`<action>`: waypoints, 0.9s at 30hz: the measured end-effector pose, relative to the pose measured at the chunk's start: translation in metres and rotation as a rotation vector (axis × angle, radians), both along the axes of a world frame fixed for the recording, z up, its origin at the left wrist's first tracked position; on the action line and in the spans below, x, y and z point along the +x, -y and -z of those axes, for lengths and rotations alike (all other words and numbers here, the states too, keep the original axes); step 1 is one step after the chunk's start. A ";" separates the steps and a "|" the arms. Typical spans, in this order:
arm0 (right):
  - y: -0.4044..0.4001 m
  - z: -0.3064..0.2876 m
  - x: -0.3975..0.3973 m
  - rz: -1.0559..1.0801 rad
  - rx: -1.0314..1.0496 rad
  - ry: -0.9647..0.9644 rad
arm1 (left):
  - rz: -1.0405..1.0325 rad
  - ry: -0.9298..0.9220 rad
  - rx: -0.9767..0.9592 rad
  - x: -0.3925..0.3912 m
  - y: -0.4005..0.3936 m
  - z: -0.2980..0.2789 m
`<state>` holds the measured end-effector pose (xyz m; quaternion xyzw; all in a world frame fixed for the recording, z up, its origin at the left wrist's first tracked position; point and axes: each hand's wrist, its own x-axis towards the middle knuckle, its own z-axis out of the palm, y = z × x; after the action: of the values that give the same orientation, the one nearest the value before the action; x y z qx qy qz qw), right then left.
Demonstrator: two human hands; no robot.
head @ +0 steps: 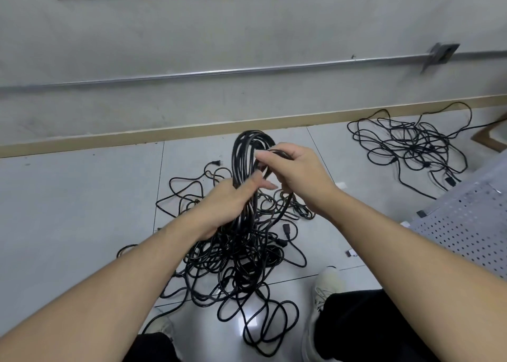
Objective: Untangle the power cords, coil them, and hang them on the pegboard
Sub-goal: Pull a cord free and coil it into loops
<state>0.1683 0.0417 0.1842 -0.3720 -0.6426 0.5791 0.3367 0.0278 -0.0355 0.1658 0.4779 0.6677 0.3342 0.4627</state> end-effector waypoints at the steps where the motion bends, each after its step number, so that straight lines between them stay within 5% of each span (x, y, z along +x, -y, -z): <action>1: 0.000 0.000 0.000 0.001 -0.001 0.013 | 0.032 -0.025 0.008 0.000 0.000 0.002; 6: -0.010 0.002 0.009 -0.109 -0.160 0.120 | 0.132 -0.100 -0.020 -0.013 0.000 0.014; 9: -0.012 0.002 0.011 -0.191 -0.244 -0.031 | 0.072 -0.081 -0.061 -0.019 0.000 0.016; 17: -0.013 0.010 -0.005 0.230 0.027 -0.058 | 0.165 0.112 0.065 -0.006 0.005 0.010; 20: -0.008 0.009 -0.008 0.197 -0.107 -0.236 | 0.233 0.194 0.089 -0.002 0.008 0.009; 24: -0.011 0.009 -0.001 0.097 -0.369 -0.087 | 0.269 0.243 0.081 -0.004 0.011 0.009; 27: -0.009 0.007 0.001 0.044 -0.501 -0.162 | 0.279 0.283 0.045 -0.007 0.013 0.011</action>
<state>0.1695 0.0502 0.1771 -0.4102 -0.4417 0.7406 0.2969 0.0212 -0.0486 0.1552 0.5243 0.5156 0.3454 0.5831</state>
